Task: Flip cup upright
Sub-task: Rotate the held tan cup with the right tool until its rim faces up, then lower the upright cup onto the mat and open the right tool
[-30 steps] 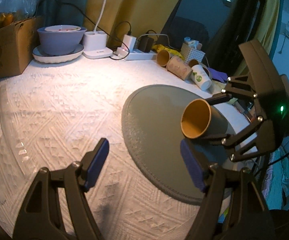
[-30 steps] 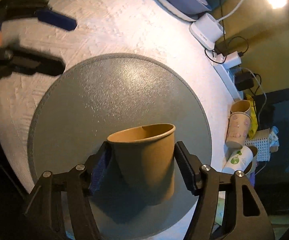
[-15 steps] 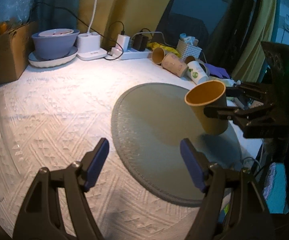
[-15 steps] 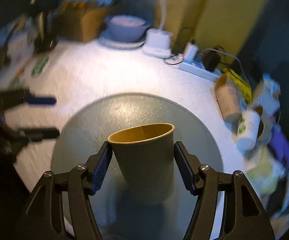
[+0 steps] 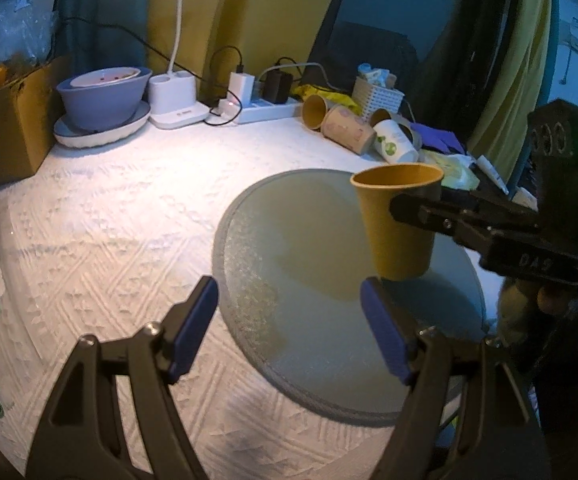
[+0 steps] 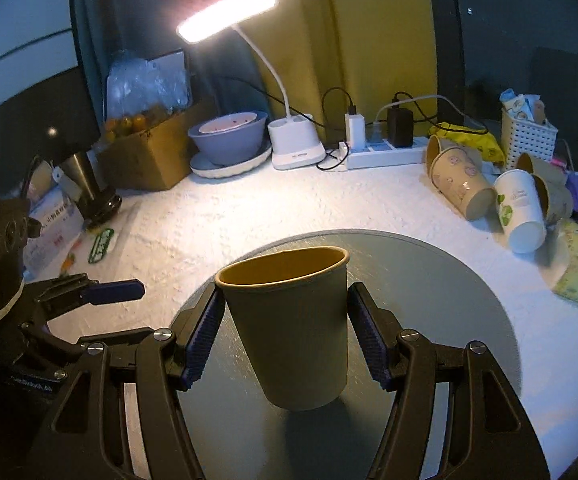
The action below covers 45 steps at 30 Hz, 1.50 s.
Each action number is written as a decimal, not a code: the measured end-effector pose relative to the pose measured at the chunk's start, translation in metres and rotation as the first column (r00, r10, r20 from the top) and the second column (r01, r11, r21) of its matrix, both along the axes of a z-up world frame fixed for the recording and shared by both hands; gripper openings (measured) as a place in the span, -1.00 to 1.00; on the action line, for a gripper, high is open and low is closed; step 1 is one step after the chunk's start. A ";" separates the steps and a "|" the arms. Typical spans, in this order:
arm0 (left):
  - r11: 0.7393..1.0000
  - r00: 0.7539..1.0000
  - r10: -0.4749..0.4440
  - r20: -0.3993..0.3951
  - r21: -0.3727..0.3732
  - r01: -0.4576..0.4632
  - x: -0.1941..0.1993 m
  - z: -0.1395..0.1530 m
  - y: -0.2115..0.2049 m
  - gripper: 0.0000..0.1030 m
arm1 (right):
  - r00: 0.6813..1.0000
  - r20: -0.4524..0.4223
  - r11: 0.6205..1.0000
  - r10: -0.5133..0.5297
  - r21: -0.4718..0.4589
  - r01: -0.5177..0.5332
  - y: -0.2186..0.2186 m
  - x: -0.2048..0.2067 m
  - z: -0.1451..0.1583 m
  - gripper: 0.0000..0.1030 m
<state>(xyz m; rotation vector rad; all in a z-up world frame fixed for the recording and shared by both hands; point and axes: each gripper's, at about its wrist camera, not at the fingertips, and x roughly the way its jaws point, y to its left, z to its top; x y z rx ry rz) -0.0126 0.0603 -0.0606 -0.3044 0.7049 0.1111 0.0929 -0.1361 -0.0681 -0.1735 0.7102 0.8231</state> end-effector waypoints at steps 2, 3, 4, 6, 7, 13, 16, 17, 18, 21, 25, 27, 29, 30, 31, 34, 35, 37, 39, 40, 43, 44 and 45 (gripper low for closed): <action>1.000 1.000 0.008 -0.004 0.004 -0.008 0.001 0.000 0.002 0.45 | 1.000 -0.003 1.000 -0.003 0.011 0.003 0.001 0.004 -0.003 0.29; 1.000 1.000 0.011 -0.005 0.007 -0.011 0.002 0.000 0.003 0.45 | 1.000 -0.006 1.000 -0.007 0.024 0.007 0.001 0.007 -0.004 0.29; 1.000 1.000 0.014 -0.007 0.008 -0.014 0.003 0.000 0.004 0.45 | 1.000 -0.008 0.999 -0.008 0.035 0.008 0.001 0.008 -0.005 0.29; 1.000 1.000 0.016 -0.007 0.010 -0.016 0.004 0.000 0.005 0.45 | 1.000 -0.001 0.998 -0.010 0.058 0.010 0.000 0.011 -0.005 0.29; 1.000 1.000 0.017 -0.007 0.011 -0.016 0.005 0.000 0.005 0.45 | 1.000 0.004 0.998 -0.008 0.059 0.007 0.000 0.011 -0.006 0.29; 1.000 1.000 0.006 -0.011 0.013 -0.006 0.010 -0.002 0.002 0.45 | 1.000 0.021 1.000 -0.017 0.022 0.017 -0.001 0.008 -0.011 0.29; 0.999 1.000 -0.007 -0.004 0.042 0.007 0.010 0.000 -0.006 0.45 | 0.999 0.027 0.999 -0.032 0.023 0.032 -0.007 0.004 -0.011 0.29; 0.999 1.000 -0.011 -0.002 0.044 0.011 0.010 0.000 -0.008 0.45 | 0.999 0.027 0.999 -0.037 0.020 0.037 -0.008 0.004 -0.012 0.29; 0.999 1.000 -0.016 -0.002 0.043 0.016 0.011 0.000 -0.009 0.45 | 0.999 0.030 0.999 -0.043 0.018 0.043 -0.011 0.002 -0.013 0.29; 0.999 1.000 -0.025 -0.005 0.044 0.025 0.012 0.000 -0.013 0.45 | 0.998 0.028 0.999 -0.053 0.014 0.052 -0.017 -0.001 -0.015 0.29; 0.998 0.999 -0.038 -0.005 0.047 0.038 0.011 0.001 -0.019 0.45 | 0.997 0.040 0.998 -0.068 0.013 0.067 -0.026 -0.008 -0.014 0.29; 0.998 0.999 -0.046 -0.005 0.049 0.047 0.011 0.001 -0.022 0.45 | 0.996 0.040 0.997 -0.075 0.013 0.075 -0.029 -0.011 -0.015 0.29; 0.997 0.998 -0.055 -0.005 0.051 0.055 0.011 0.001 -0.026 0.45 | 0.996 0.041 0.997 -0.080 0.011 0.080 -0.034 -0.015 -0.015 0.29; 0.997 0.998 -0.058 -0.005 0.052 0.058 0.011 0.002 -0.028 0.45 | 0.995 0.044 0.996 -0.084 0.007 0.084 -0.036 -0.017 -0.016 0.29; 0.997 0.998 -0.060 -0.004 0.053 0.060 0.011 0.003 -0.029 0.45 | 0.995 0.044 0.996 -0.087 0.006 0.087 -0.037 -0.018 -0.016 0.29; 0.996 0.998 -0.064 0.001 0.054 0.064 0.010 0.004 -0.032 0.45 | 0.994 0.047 0.995 -0.103 -0.001 0.103 -0.042 -0.021 -0.016 0.29; 0.997 0.998 -0.066 0.004 0.051 0.066 0.010 0.004 -0.033 0.45 | 0.993 0.049 0.994 -0.108 -0.005 0.109 -0.043 -0.022 -0.016 0.29; 0.996 0.998 -0.069 0.007 0.048 0.069 0.008 0.005 -0.034 0.45 | 0.991 0.053 0.992 -0.121 -0.016 0.122 -0.044 -0.024 -0.016 0.32; 0.996 0.997 -0.073 0.009 0.050 0.072 0.007 0.006 -0.036 0.45 | 0.990 0.061 0.991 -0.129 -0.028 0.131 -0.045 -0.027 -0.015 0.32; 0.996 0.997 -0.074 0.011 0.051 0.073 0.006 0.006 -0.037 0.45 | 0.989 0.064 0.990 -0.132 -0.033 0.135 -0.045 -0.029 -0.015 0.32; 0.996 0.997 -0.076 0.019 0.054 0.075 0.002 0.008 -0.040 0.45 | 0.986 0.071 0.987 -0.150 -0.045 0.154 -0.046 -0.033 -0.013 0.33; 0.996 0.997 -0.078 0.023 0.054 0.077 0.000 0.009 -0.040 0.45 | 0.985 0.071 0.986 -0.154 -0.049 0.158 -0.046 -0.035 -0.013 0.33; 0.995 0.997 -0.079 0.025 0.055 0.078 -0.002 0.010 -0.041 0.45 | 0.985 0.072 0.985 -0.160 -0.052 0.164 -0.047 -0.037 -0.013 0.33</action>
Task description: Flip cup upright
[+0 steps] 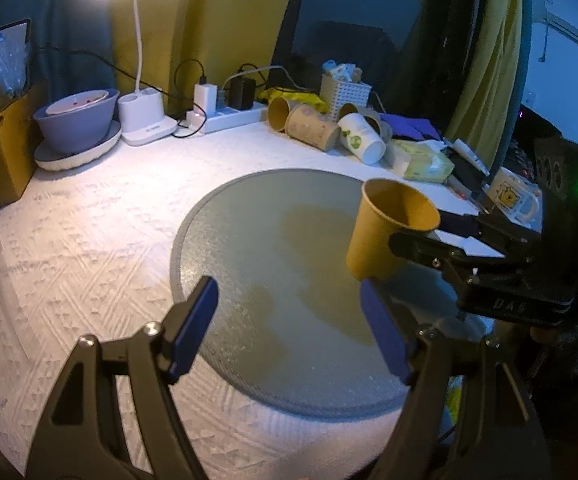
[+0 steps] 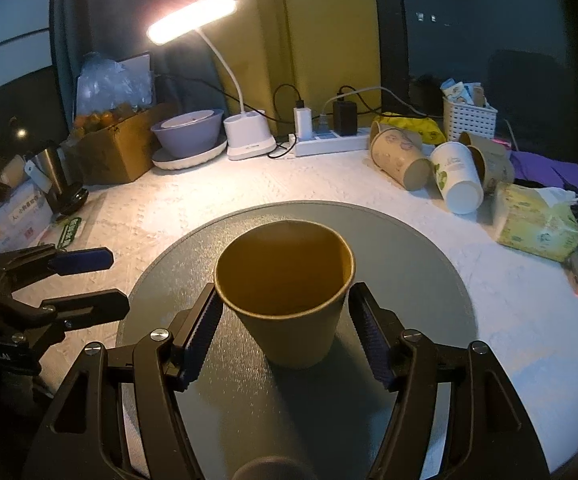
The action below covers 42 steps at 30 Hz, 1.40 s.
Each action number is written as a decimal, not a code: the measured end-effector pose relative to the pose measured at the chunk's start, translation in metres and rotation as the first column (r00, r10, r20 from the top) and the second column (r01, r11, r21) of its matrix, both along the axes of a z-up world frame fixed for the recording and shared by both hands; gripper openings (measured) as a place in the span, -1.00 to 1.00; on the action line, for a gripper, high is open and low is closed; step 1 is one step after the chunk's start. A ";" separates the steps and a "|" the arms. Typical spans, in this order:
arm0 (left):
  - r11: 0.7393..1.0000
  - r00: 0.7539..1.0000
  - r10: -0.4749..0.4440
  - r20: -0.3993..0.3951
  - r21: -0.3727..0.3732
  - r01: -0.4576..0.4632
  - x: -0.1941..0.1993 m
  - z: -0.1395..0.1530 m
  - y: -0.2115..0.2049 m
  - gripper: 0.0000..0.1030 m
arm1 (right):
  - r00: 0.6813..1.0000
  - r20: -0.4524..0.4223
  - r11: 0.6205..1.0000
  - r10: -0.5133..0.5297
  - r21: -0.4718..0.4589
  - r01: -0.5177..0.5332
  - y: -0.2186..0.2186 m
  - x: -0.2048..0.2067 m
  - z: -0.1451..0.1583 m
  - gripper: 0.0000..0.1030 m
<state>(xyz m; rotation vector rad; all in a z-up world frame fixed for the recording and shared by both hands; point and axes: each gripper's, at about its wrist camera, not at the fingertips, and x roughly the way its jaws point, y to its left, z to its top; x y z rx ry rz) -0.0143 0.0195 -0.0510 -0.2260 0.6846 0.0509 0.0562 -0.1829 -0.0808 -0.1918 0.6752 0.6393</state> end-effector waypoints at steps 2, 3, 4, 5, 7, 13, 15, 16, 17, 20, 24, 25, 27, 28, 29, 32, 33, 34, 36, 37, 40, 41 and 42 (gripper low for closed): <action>1.000 1.000 -0.003 0.004 0.000 0.003 -0.004 0.001 -0.001 0.45 | 1.000 -0.003 1.000 -0.016 -0.008 0.016 -0.001 -0.005 0.001 0.33; 1.000 1.000 -0.003 0.007 -0.001 0.003 -0.006 0.001 -0.002 0.45 | 1.000 -0.007 1.000 -0.027 -0.015 0.027 -0.002 -0.007 0.001 0.33; 1.000 1.000 -0.004 0.009 -0.001 0.004 -0.008 0.002 -0.003 0.45 | 0.999 -0.009 0.999 -0.039 -0.021 0.039 -0.003 -0.009 0.001 0.33; 1.000 1.000 -0.005 0.011 -0.001 0.005 -0.009 0.002 -0.003 0.46 | 0.999 -0.010 0.998 -0.054 -0.029 0.053 -0.004 -0.012 0.001 0.33; 1.000 1.000 -0.007 0.016 0.003 0.007 -0.013 0.003 -0.006 0.46 | 0.997 -0.015 0.996 -0.079 -0.039 0.078 -0.005 -0.016 0.001 0.33; 0.999 0.999 -0.022 0.034 0.026 0.022 -0.024 0.008 -0.014 0.46 | 0.992 0.000 0.990 -0.129 -0.050 0.129 -0.011 -0.035 0.005 0.33; 0.999 0.999 -0.026 0.040 0.034 0.025 -0.026 0.010 -0.017 0.46 | 0.990 0.007 0.989 -0.139 -0.057 0.139 -0.011 -0.040 0.007 0.33; 0.999 0.999 -0.026 0.046 0.039 0.025 -0.029 0.011 -0.018 0.46 | 0.990 0.010 0.988 -0.144 -0.059 0.144 -0.012 -0.044 0.009 0.33; 0.999 0.998 -0.025 0.052 0.042 0.022 -0.031 0.012 -0.020 0.46 | 0.989 0.014 0.987 -0.149 -0.062 0.149 -0.013 -0.047 0.010 0.33; 0.999 0.998 -0.021 0.065 0.049 0.018 -0.038 0.015 -0.021 0.46 | 0.985 0.030 0.982 -0.170 -0.074 0.171 -0.014 -0.057 0.014 0.33; 0.998 0.996 -0.017 0.086 0.064 0.011 -0.047 0.021 -0.022 0.46 | 0.983 0.035 0.981 -0.178 -0.075 0.180 -0.015 -0.069 0.020 0.33; 0.998 0.996 -0.015 0.090 0.068 0.009 -0.049 0.023 -0.022 0.46 | 0.984 0.036 0.981 -0.177 -0.076 0.179 -0.014 -0.071 0.022 0.33; 0.997 0.995 -0.012 0.098 0.074 0.005 -0.053 0.026 -0.023 0.46 | 0.983 0.041 0.981 -0.178 -0.074 0.180 -0.014 -0.078 0.026 0.33; 0.997 0.995 -0.012 0.103 0.076 0.004 -0.055 0.027 -0.024 0.46 | 0.983 0.045 0.981 -0.179 -0.072 0.181 -0.013 -0.081 0.029 0.33; 0.997 0.994 -0.013 0.108 0.081 0.004 -0.057 0.029 -0.026 0.46 | 0.983 0.047 0.981 -0.179 -0.071 0.182 -0.013 -0.085 0.031 0.33; 0.995 0.991 -0.014 0.132 0.097 0.001 -0.064 0.036 -0.029 0.46 | 0.982 0.058 0.981 -0.178 -0.067 0.182 -0.012 -0.094 0.038 0.33; 0.995 0.990 -0.015 0.140 0.102 0.001 -0.066 0.038 -0.031 0.46 | 0.982 0.064 0.981 -0.178 -0.066 0.183 -0.013 -0.098 0.041 0.33; 0.994 0.989 -0.018 0.150 0.107 0.002 -0.069 0.040 -0.032 0.46 | 0.981 0.069 0.981 -0.179 -0.066 0.184 -0.013 -0.101 0.043 0.33; 0.993 0.986 -0.020 0.165 0.117 0.001 -0.073 0.045 -0.034 0.46 | 0.981 0.082 0.981 -0.178 -0.061 0.183 -0.014 -0.107 0.048 0.33; 0.993 0.985 -0.022 0.172 0.120 0.001 -0.075 0.047 -0.035 0.46 | 0.980 0.089 0.982 -0.176 -0.059 0.182 -0.014 -0.111 0.051 0.33; 0.991 0.981 -0.027 0.191 0.131 0.001 -0.079 0.053 -0.038 0.46 | 0.979 0.108 0.982 -0.173 -0.054 0.180 -0.015 -0.120 0.058 0.33; 0.991 0.979 -0.029 0.200 0.134 0.002 -0.081 0.056 -0.039 0.46 | 0.978 0.114 0.982 -0.172 -0.053 0.179 -0.015 -0.123 0.061 0.33; 0.991 0.978 -0.031 0.207 0.135 0.002 -0.082 0.058 -0.040 0.46 | 0.978 0.120 0.983 -0.171 -0.052 0.178 -0.015 -0.125 0.063 0.33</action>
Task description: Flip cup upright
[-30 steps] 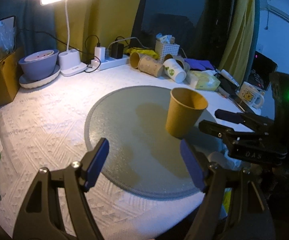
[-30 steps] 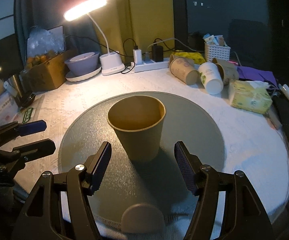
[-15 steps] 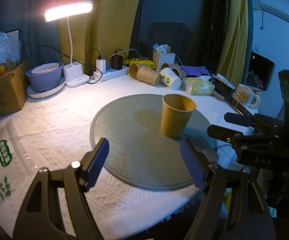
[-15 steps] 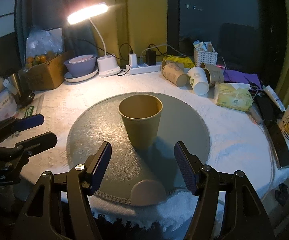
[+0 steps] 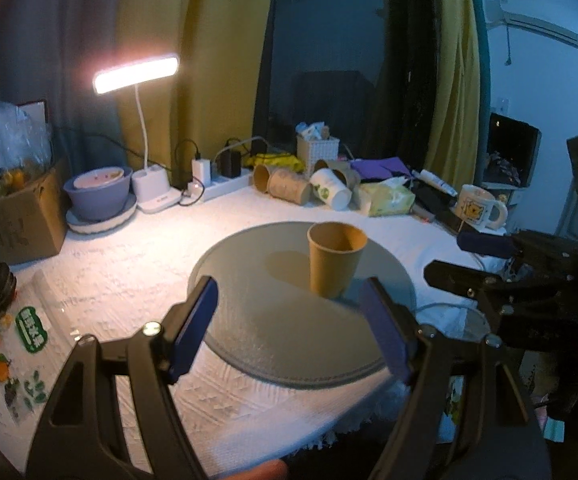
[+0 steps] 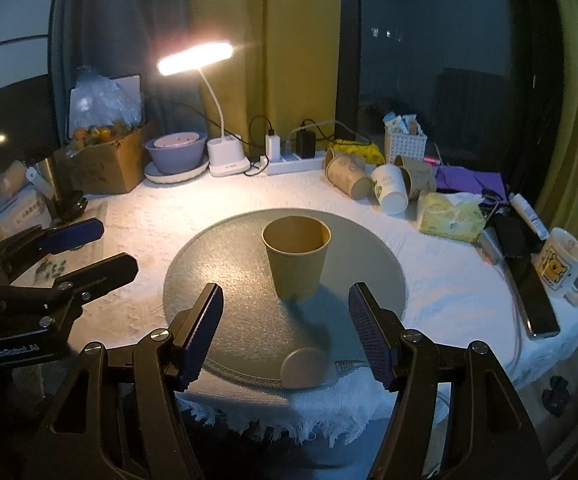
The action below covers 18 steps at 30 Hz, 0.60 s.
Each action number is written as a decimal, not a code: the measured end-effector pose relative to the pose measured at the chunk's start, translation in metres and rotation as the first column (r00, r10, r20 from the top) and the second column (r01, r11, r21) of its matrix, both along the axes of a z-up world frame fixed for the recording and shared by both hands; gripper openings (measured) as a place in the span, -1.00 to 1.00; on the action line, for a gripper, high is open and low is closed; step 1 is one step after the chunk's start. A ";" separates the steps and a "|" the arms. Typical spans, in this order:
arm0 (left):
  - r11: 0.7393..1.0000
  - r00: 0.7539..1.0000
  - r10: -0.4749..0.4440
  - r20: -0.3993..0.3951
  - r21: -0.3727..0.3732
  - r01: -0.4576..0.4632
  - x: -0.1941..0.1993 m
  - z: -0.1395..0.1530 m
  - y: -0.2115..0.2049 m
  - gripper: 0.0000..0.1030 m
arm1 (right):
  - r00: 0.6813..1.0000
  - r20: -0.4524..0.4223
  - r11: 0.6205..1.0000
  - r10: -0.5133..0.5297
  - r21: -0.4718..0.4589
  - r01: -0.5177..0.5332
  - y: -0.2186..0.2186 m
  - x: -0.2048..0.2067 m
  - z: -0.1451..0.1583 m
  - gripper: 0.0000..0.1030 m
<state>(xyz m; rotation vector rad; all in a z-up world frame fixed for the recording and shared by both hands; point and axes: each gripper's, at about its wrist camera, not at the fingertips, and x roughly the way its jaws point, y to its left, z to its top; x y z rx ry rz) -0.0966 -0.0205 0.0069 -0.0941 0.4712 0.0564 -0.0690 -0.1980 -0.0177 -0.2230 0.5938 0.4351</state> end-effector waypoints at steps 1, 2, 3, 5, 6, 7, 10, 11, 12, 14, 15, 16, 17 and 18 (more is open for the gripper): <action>1.000 1.000 -0.002 0.006 0.002 0.002 -0.001 0.002 0.000 0.46 | 1.000 0.008 1.000 0.000 0.000 0.000 0.000 -0.003 0.003 0.33; 1.000 1.000 -0.004 0.018 0.005 0.004 -0.003 0.005 -0.001 0.46 | 1.000 0.016 1.000 -0.001 0.001 0.001 0.000 -0.006 0.006 0.33; 1.000 1.000 -0.004 0.026 0.007 0.003 -0.005 0.007 -0.002 0.46 | 1.000 0.022 1.000 -0.001 0.002 0.001 0.000 -0.008 0.008 0.33; 1.000 0.999 -0.011 0.045 0.008 0.011 -0.009 0.012 -0.004 0.46 | 0.999 0.036 1.000 0.000 0.003 0.000 -0.001 -0.014 0.013 0.33; 1.000 0.999 -0.013 0.053 0.009 0.013 -0.010 0.014 -0.005 0.46 | 0.999 0.042 1.000 -0.001 0.003 0.000 -0.001 -0.016 0.015 0.33; 1.000 0.998 -0.017 0.062 0.013 0.016 -0.012 0.017 -0.006 0.46 | 0.999 0.047 1.000 0.000 0.005 0.000 -0.002 -0.017 0.017 0.33; 0.999 0.996 -0.027 0.088 0.025 0.025 -0.017 0.024 -0.010 0.46 | 0.998 0.063 1.000 0.003 0.008 -0.003 -0.002 -0.023 0.023 0.33; 0.999 0.995 -0.031 0.096 0.028 0.029 -0.019 0.025 -0.010 0.46 | 0.998 0.068 1.000 0.004 0.009 -0.005 -0.002 -0.026 0.025 0.33; 0.999 0.994 -0.035 0.103 0.030 0.032 -0.020 0.027 -0.011 0.46 | 0.997 0.075 1.000 0.005 0.009 -0.005 -0.002 -0.028 0.027 0.33; 0.999 0.992 -0.041 0.117 0.035 0.038 -0.023 0.031 -0.013 0.46 | 0.996 0.086 1.000 0.006 0.010 -0.007 -0.002 -0.031 0.031 0.33; 0.999 0.991 -0.043 0.123 0.036 0.039 -0.024 0.033 -0.013 0.46 | 0.996 0.093 1.000 0.007 0.011 -0.008 -0.002 -0.034 0.033 0.33; 0.998 0.991 -0.045 0.129 0.037 0.041 -0.025 0.035 -0.013 0.46 | 0.995 0.099 1.000 0.007 0.012 -0.008 -0.002 -0.035 0.035 0.33; 0.998 0.990 -0.046 0.134 0.037 0.041 -0.027 0.035 -0.014 0.47 | 0.995 0.104 1.000 0.008 0.013 -0.009 -0.002 -0.036 0.037 0.33; 0.998 0.989 -0.048 0.140 0.038 0.043 -0.028 0.037 -0.014 0.53 | 0.994 0.108 1.000 0.008 0.014 -0.010 -0.002 -0.038 0.039 0.33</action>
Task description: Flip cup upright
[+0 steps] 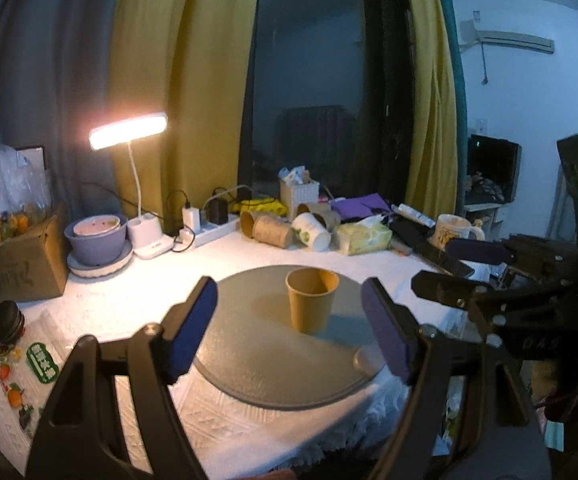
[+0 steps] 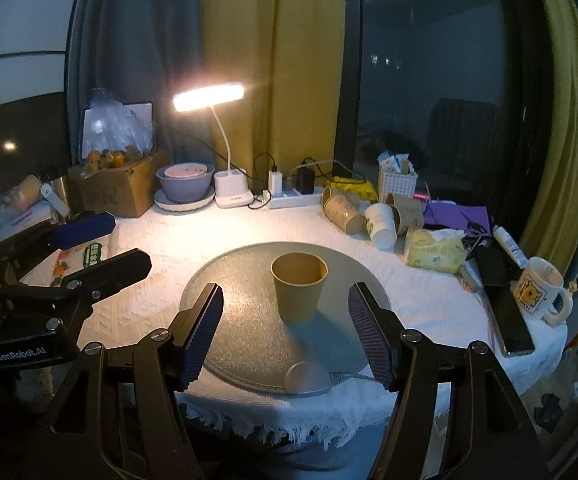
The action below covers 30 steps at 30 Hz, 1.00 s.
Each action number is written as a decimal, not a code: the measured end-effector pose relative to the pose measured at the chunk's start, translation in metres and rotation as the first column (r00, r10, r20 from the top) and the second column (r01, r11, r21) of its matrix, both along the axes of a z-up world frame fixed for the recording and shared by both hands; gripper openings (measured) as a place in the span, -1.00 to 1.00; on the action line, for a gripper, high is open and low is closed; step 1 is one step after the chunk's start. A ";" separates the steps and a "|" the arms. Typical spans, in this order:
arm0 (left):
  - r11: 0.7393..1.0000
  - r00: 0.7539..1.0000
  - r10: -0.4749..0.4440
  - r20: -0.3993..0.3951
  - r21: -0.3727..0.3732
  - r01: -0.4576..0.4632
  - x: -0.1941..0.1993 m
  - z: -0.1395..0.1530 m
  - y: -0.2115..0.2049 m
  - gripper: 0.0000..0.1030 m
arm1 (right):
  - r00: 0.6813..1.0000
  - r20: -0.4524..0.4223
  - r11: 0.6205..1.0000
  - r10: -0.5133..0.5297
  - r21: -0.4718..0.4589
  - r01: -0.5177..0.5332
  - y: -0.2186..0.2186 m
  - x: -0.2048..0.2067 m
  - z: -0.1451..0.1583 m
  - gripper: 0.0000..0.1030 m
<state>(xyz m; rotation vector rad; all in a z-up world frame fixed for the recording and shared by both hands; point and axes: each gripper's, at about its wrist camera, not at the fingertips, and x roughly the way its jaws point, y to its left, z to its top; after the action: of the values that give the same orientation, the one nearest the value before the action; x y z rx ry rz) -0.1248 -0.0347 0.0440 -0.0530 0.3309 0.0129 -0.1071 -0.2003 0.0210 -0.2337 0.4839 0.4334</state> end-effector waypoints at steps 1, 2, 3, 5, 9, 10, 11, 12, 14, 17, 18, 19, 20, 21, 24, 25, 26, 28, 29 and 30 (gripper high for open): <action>1.000 1.000 -0.001 0.005 -0.002 0.001 -0.002 0.001 0.000 0.58 | 1.000 0.005 1.000 0.001 0.001 -0.001 0.000 -0.002 0.002 0.33; 1.000 1.000 -0.003 0.016 -0.011 0.003 -0.004 0.003 0.000 0.68 | 1.000 0.009 1.000 0.002 0.001 -0.002 0.000 -0.003 0.003 0.33; 1.000 1.000 -0.006 0.026 -0.017 0.007 -0.006 0.005 0.000 0.72 | 1.000 0.014 1.000 0.003 0.001 -0.003 -0.001 -0.005 0.005 0.33; 1.000 0.999 -0.011 0.048 -0.017 0.012 -0.010 0.010 -0.001 0.72 | 1.000 0.023 1.000 0.004 0.001 -0.004 -0.001 -0.008 0.009 0.33; 1.000 0.997 -0.011 0.081 -0.011 0.012 -0.017 0.019 -0.004 0.72 | 0.999 0.045 1.000 0.004 0.010 -0.004 -0.003 -0.014 0.017 0.33; 1.000 0.996 -0.012 0.088 -0.010 0.013 -0.019 0.021 -0.004 0.72 | 0.999 0.051 1.000 0.002 0.012 -0.003 -0.004 -0.016 0.019 0.33; 1.000 0.995 -0.011 0.094 -0.010 0.012 -0.020 0.022 -0.004 0.72 | 0.998 0.055 1.000 0.001 0.015 -0.002 -0.004 -0.018 0.021 0.33; 1.000 0.995 -0.010 0.100 -0.011 0.012 -0.021 0.023 -0.004 0.73 | 0.998 0.059 1.000 0.001 0.018 -0.002 -0.005 -0.020 0.023 0.33; 1.000 0.994 -0.010 0.110 -0.014 0.012 -0.024 0.027 -0.003 0.73 | 0.998 0.063 1.000 -0.001 0.022 -0.001 -0.006 -0.022 0.025 0.33; 1.000 0.993 -0.013 0.121 -0.013 0.014 -0.027 0.030 -0.002 0.73 | 0.998 0.069 1.000 -0.004 0.029 0.002 -0.008 -0.023 0.029 0.33; 1.000 0.992 -0.014 0.123 -0.011 0.016 -0.028 0.030 -0.003 0.73 | 0.998 0.070 1.000 -0.005 0.030 0.003 -0.009 -0.024 0.029 0.33; 1.000 0.992 -0.015 0.124 -0.010 0.016 -0.029 0.031 -0.003 0.73 | 0.997 0.072 1.000 -0.006 0.030 0.004 -0.009 -0.024 0.030 0.33; 1.000 0.992 -0.016 0.124 -0.009 0.017 -0.029 0.031 -0.003 0.73 | 0.997 0.072 0.999 -0.007 0.031 0.005 -0.009 -0.025 0.030 0.33; 1.000 0.992 -0.017 0.124 -0.010 0.018 -0.029 0.032 -0.002 0.73 | 0.997 0.071 1.000 -0.006 0.031 0.004 -0.009 -0.025 0.030 0.33; 1.000 0.992 -0.016 0.125 -0.009 0.018 -0.029 0.032 -0.003 0.73 | 0.997 0.071 0.999 -0.007 0.032 0.005 -0.010 -0.025 0.031 0.33; 1.000 0.992 -0.016 0.125 -0.009 0.017 -0.029 0.032 -0.003 0.73 | 0.997 0.071 1.000 -0.005 0.031 0.003 -0.010 -0.024 0.030 0.33; 1.000 0.992 -0.014 0.123 -0.009 0.015 -0.029 0.032 -0.004 0.73 | 0.997 0.070 1.000 -0.006 0.031 0.004 -0.010 -0.024 0.030 0.33; 1.000 0.992 -0.012 0.124 -0.010 0.014 -0.029 0.031 -0.004 0.73 | 0.997 0.071 1.000 -0.005 0.031 0.003 -0.011 -0.025 0.030 0.33; 1.000 0.992 -0.013 0.123 -0.011 0.014 -0.030 0.032 -0.004 0.73 | 0.997 0.071 1.000 -0.005 0.031 0.003 -0.011 -0.025 0.030 0.33; 1.000 0.992 -0.014 0.124 -0.010 0.016 -0.030 0.031 -0.003 0.73 | 0.997 0.071 1.000 -0.005 0.031 0.003 -0.011 -0.024 0.030 0.33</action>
<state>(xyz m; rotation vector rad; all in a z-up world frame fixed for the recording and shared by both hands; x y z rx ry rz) -0.1544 -0.0382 0.0754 -0.0615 0.2074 -0.0069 -0.1316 -0.2109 0.0510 -0.2176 0.4079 0.4267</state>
